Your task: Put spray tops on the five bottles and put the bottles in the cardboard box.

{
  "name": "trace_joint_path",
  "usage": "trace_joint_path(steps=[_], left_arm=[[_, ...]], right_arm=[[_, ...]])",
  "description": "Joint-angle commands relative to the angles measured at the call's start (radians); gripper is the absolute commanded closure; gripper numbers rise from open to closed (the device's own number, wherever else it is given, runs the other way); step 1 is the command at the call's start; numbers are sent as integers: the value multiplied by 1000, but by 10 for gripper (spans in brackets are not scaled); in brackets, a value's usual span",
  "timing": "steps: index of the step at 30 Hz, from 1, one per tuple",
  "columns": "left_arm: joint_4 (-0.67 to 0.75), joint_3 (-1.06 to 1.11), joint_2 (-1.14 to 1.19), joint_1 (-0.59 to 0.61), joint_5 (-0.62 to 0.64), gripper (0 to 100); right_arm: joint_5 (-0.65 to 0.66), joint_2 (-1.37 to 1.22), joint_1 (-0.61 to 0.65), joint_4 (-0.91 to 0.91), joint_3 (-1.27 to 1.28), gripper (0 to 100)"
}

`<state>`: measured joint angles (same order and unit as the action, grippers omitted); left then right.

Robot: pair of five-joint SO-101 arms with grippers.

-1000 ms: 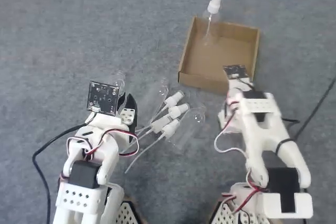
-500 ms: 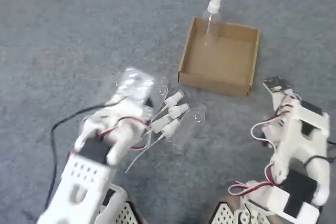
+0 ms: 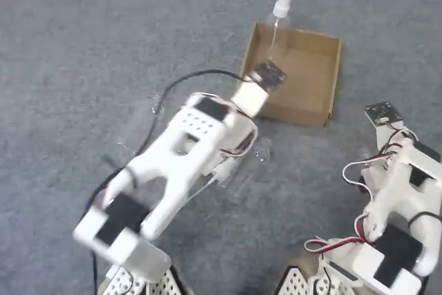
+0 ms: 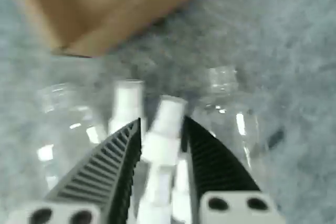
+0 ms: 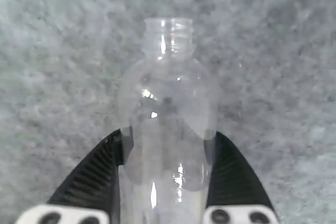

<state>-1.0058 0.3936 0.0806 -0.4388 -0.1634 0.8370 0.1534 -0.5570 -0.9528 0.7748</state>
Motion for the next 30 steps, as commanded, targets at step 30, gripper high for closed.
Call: trace_joint_path(steps=[30], left_arm=[[-9, -292, 345, 86, -46, 993]], right_arm=[[14, 42, -5, 16, -3, 942]])
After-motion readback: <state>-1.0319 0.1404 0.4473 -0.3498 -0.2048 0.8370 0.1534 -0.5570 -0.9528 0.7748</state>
